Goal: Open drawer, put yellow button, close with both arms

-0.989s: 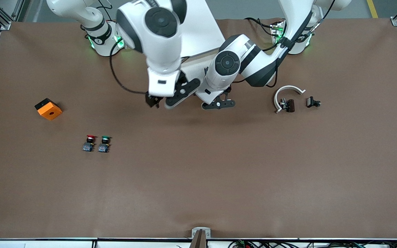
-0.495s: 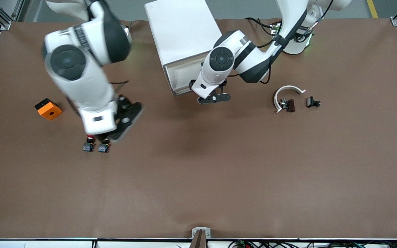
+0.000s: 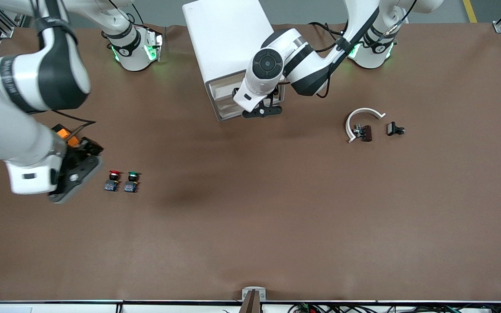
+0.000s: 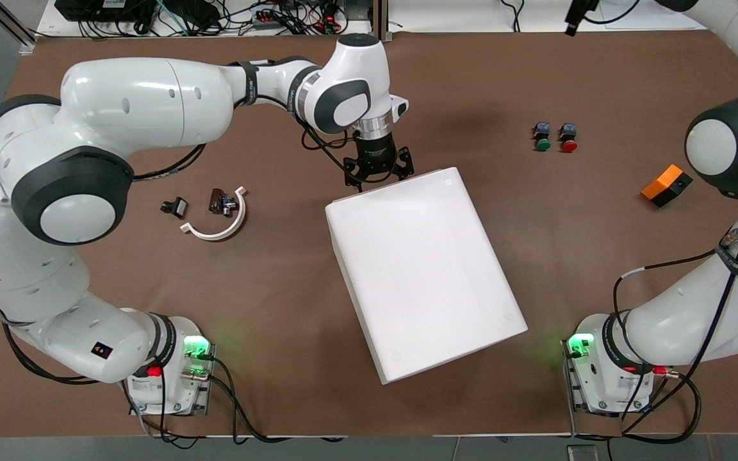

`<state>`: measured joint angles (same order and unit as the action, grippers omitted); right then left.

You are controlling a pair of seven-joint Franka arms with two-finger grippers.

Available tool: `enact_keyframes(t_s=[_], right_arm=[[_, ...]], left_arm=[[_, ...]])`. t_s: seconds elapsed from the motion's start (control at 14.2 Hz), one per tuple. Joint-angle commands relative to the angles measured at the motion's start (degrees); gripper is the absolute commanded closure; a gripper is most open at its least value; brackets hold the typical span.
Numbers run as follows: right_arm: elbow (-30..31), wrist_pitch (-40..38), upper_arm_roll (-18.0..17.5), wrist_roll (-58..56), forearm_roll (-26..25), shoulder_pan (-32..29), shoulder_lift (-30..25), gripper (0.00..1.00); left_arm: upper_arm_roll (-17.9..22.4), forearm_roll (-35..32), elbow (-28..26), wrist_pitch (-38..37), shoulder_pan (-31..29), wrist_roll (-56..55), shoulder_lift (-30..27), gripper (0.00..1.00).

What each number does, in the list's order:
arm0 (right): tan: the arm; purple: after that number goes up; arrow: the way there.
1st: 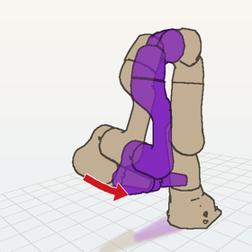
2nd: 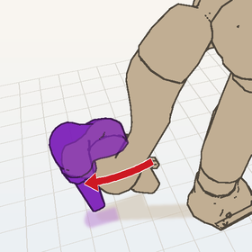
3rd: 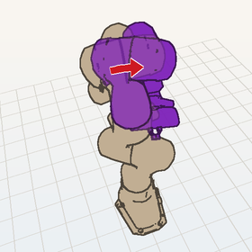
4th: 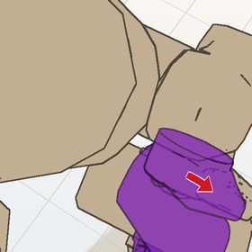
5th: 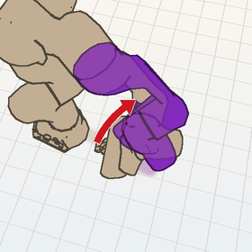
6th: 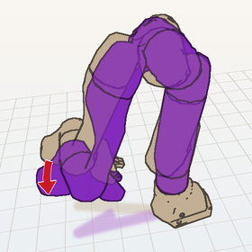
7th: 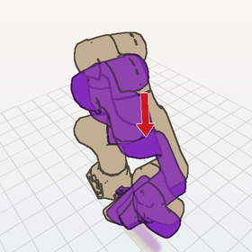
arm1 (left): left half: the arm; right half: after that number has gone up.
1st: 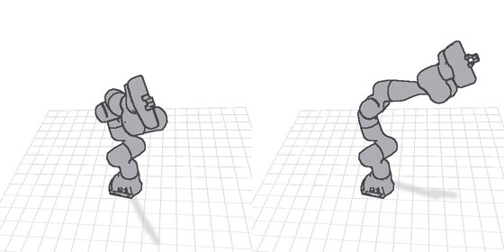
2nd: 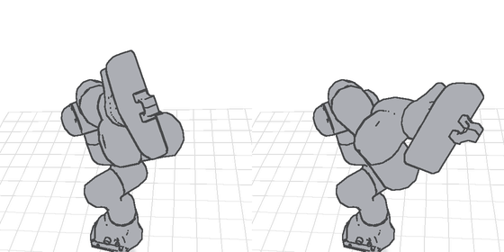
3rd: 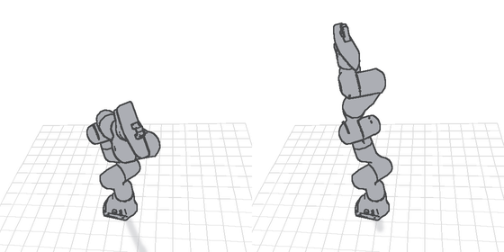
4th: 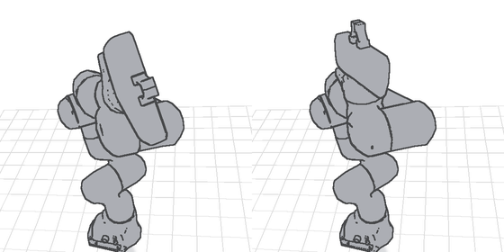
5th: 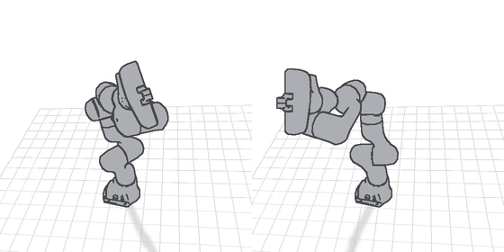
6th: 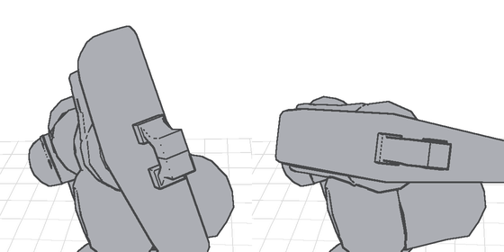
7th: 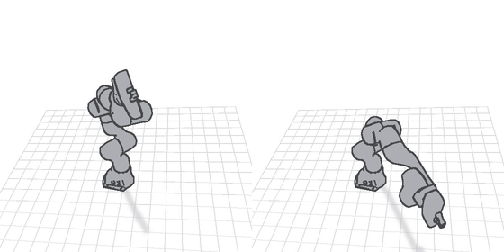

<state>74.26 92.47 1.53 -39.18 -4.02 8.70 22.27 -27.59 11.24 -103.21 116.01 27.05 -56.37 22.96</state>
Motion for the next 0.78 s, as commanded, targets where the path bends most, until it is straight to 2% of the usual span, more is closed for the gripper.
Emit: enact_keyframes(t_s=[0.0,0.14,0.35,0.71], right_arm=[[1.49,-1.58,-1.26,5.93,0.94,-5.52,-0.47,0.00],[2.11,-3.34,-1.18,10.51,0.86,-7.47,-0.47,0.00],[3.17,-5.53,-1.09,23.33,0.86,-9.58,-2.05,0.00],[5.01,-7.30,-1.09,34.76,0.59,-10.81,-4.07,0.00]], left_arm=[[-2.11,2.56,-0.86,-2.10,-0.33,-0.67,-1.26,0.00],[-2.82,3.00,-0.86,-3.68,-0.33,-0.85,-0.82,0.00],[-2.82,4.94,-0.86,-4.57,-0.24,-0.76,-0.73,0.00],[-2.21,4.33,1.33,-4.57,-0.59,-0.85,1.47,0.00]])
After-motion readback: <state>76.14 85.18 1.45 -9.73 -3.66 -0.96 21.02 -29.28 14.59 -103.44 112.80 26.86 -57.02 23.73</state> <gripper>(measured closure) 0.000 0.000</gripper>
